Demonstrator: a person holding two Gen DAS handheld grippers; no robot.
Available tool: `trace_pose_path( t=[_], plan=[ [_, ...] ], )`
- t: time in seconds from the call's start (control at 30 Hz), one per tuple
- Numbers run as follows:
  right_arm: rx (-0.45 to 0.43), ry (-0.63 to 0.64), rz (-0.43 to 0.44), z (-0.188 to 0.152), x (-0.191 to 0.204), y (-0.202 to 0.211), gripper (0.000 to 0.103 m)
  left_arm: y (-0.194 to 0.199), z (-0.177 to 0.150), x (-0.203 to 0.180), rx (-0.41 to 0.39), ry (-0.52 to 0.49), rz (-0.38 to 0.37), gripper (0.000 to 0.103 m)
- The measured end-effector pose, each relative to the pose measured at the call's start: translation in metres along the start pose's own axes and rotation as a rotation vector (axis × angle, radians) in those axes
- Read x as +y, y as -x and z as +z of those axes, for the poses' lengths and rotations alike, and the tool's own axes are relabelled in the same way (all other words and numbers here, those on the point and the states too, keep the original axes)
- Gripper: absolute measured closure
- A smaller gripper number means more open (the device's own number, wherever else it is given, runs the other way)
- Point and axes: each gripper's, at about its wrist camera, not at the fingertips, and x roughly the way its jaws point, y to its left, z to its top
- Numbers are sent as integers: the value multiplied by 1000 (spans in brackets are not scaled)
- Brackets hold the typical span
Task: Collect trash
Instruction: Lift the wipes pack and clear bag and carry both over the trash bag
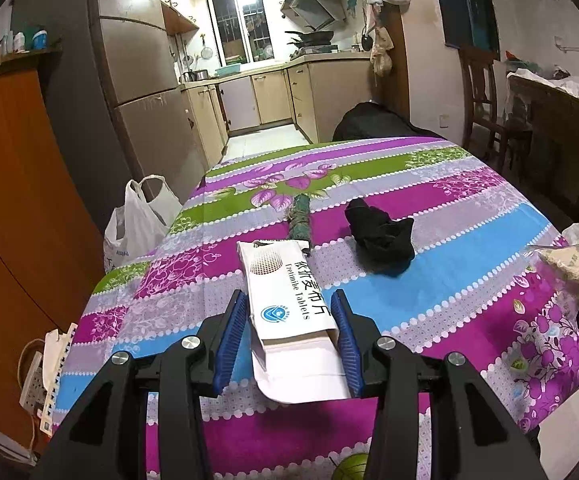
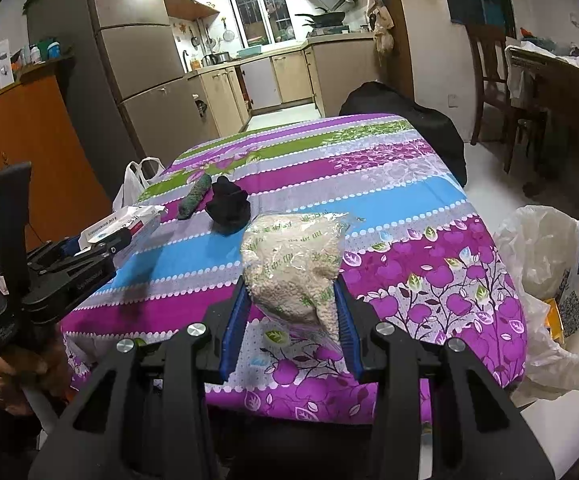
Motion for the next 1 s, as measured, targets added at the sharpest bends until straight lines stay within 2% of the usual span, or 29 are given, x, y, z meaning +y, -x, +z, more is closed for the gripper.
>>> trace_pose_path(
  t=[0.37,1.0],
  plan=[
    [-77,10,-82,18,-29,33,64,12,17,-21,-42,-41,-36,58],
    [-180,-25,-247,35,-98,97,64,55,64,-131,-177,-207,-166,58]
  ],
)
